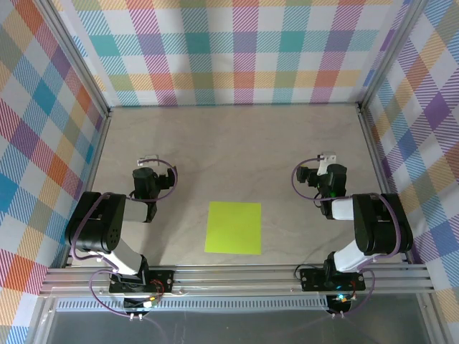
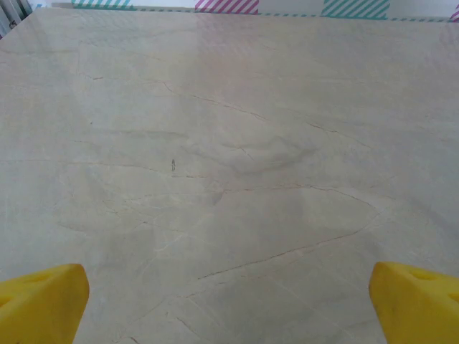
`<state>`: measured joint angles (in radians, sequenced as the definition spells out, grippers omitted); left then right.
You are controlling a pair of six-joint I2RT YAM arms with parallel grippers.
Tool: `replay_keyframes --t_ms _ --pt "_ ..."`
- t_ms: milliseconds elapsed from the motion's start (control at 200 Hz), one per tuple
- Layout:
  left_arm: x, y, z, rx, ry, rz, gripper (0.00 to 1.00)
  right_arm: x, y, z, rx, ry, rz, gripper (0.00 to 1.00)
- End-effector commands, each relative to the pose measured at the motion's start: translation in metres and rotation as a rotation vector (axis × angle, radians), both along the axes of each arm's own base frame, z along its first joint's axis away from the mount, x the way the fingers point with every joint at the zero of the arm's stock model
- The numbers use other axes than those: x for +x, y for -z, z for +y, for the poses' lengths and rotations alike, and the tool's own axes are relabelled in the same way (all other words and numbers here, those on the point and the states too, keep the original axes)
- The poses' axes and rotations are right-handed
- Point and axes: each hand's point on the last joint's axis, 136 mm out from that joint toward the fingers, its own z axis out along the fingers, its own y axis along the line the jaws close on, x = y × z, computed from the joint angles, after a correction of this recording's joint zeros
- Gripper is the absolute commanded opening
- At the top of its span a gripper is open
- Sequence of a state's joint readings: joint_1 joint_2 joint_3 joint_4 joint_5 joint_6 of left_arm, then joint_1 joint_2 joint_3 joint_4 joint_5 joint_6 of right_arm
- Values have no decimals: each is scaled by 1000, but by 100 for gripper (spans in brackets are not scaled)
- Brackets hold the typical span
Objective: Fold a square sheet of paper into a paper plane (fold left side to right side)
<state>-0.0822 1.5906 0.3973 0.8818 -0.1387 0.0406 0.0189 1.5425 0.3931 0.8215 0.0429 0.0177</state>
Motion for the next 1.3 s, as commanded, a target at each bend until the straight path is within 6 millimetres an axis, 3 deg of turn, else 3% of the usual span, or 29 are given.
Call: replay_keyframes --t_ms 0,975,1095,1295 --pt "3 -4 1 -16 2 -12 100 6 -12 1 5 -8 -38 99" --pt "2 -7 2 -17 -4 -20 100 6 -13 0 10 -4 -43 99" --pt "-3 -32 3 -19 -9 -35 100 2 -28 -5 10 29 -51 99" --pt "-15 -102 -1 -125 -23 -24 100 -23 -64 -5 68 52 12 99"
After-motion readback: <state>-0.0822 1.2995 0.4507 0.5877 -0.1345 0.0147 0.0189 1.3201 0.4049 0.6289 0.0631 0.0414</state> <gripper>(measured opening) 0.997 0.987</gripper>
